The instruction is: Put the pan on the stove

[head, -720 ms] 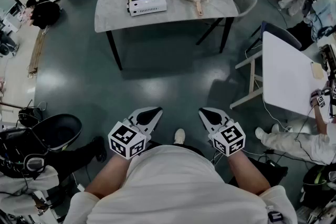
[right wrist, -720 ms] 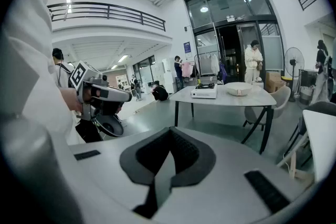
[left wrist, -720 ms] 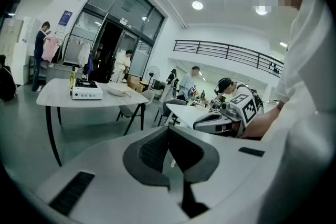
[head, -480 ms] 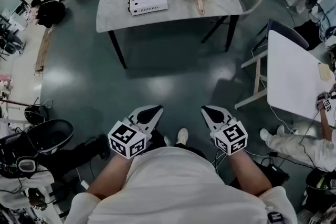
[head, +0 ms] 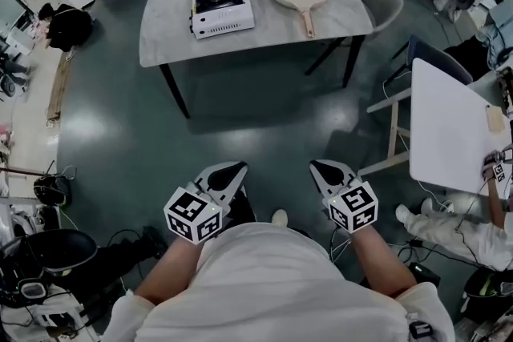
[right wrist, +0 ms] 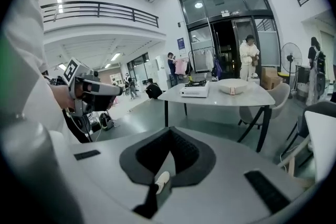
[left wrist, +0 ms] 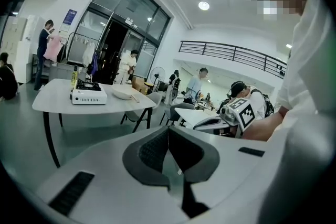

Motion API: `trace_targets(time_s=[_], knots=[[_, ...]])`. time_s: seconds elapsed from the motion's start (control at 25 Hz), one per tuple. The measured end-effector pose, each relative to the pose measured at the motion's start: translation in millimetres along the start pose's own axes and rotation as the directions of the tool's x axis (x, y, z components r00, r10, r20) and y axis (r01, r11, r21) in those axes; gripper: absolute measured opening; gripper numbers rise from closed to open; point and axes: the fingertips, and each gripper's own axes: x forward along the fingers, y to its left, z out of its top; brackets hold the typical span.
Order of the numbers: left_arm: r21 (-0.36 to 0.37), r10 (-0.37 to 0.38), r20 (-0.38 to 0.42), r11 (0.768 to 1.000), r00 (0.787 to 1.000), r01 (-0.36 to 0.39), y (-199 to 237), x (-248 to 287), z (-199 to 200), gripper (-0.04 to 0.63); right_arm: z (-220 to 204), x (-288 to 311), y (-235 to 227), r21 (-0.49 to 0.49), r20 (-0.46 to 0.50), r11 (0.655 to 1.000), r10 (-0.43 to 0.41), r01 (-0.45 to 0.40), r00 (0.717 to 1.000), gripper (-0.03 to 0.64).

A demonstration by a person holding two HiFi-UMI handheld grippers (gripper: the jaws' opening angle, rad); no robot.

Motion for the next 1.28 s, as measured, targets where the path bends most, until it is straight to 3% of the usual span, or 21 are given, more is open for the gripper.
trace_targets(time_s=[0.24, 0.64, 0.96, 1.28], knots=[[0.007, -0.040, 0.013, 0.999, 0.999, 0.040, 81.1, 11.7, 38.5, 0.018, 53.2, 65.5, -25.6, 0.006, 0.002, 0.999, -0.052, 0.052, 0.999, 0.010], [0.041, -0.072, 0.004, 0.997, 0.997, 0.071, 197.5, -0.4, 75.8, 0.018, 128.0, 160.9, -37.1, 0.048, 0.002, 0.993, -0.111, 0.111, 0.994, 0.094], [-0.008, -0.073, 0.016, 0.997, 0.997, 0.073, 246.9, 20.6, 93.6, 0.018, 150.8, 195.3, -70.6, 0.060, -0.034, 0.987, -0.149, 0.151, 0.988, 0.114], [-0.002, -0.014, -0.011, 1.000, 1.000, 0.014, 290.5, 72.2, 125.8, 0.018, 178.5, 243.4, -153.5, 0.075, -0.030, 0.986, -0.146, 0.148, 0.989, 0.141]])
